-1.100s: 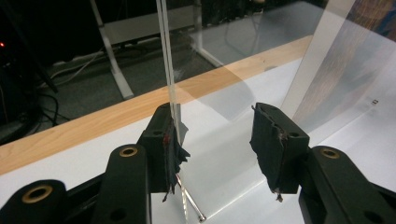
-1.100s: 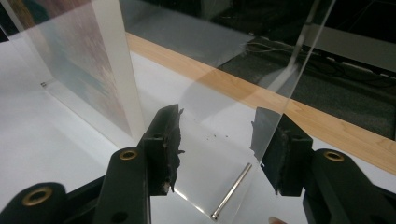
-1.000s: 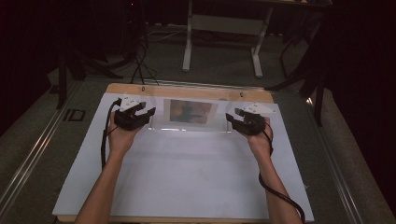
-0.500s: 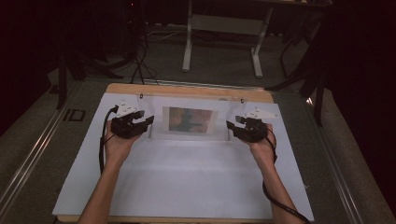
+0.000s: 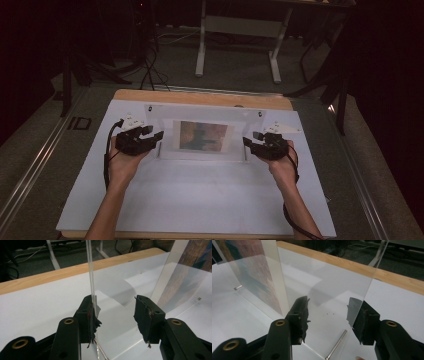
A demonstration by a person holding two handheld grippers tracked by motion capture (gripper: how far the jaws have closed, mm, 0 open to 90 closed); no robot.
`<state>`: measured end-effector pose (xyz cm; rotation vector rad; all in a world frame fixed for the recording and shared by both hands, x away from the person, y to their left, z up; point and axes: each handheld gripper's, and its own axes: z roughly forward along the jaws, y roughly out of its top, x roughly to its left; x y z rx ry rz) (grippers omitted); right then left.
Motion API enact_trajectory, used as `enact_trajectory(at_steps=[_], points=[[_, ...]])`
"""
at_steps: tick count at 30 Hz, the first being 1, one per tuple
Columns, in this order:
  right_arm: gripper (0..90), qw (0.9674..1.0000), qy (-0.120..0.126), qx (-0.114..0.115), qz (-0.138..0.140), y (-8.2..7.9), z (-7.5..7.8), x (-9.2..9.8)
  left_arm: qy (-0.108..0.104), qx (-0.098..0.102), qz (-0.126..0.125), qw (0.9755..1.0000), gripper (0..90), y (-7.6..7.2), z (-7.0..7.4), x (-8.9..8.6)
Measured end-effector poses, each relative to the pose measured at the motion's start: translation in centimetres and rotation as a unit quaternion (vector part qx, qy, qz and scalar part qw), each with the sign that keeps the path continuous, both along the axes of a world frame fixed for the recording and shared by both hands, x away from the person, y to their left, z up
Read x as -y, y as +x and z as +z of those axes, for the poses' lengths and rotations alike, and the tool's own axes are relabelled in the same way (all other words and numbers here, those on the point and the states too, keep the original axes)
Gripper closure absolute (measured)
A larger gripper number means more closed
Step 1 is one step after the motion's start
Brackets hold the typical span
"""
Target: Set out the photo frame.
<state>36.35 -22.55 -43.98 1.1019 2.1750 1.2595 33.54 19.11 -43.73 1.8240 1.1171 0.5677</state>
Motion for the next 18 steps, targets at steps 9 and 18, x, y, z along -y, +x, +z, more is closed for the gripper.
enact_trajectory(at_steps=[9,18], points=[[48.9,1.0,0.004,-0.004,-0.006,0.02,0.08,-0.06,-0.002,-0.013,0.004,0.9999,52.6,-0.08,0.21,0.09],[48.7,0.9999,0.011,-0.011,-0.001,0.49,-0.16,0.04,-0.012,-0.008,0.014,0.9998,51.5,0.24,-0.09,0.17]])
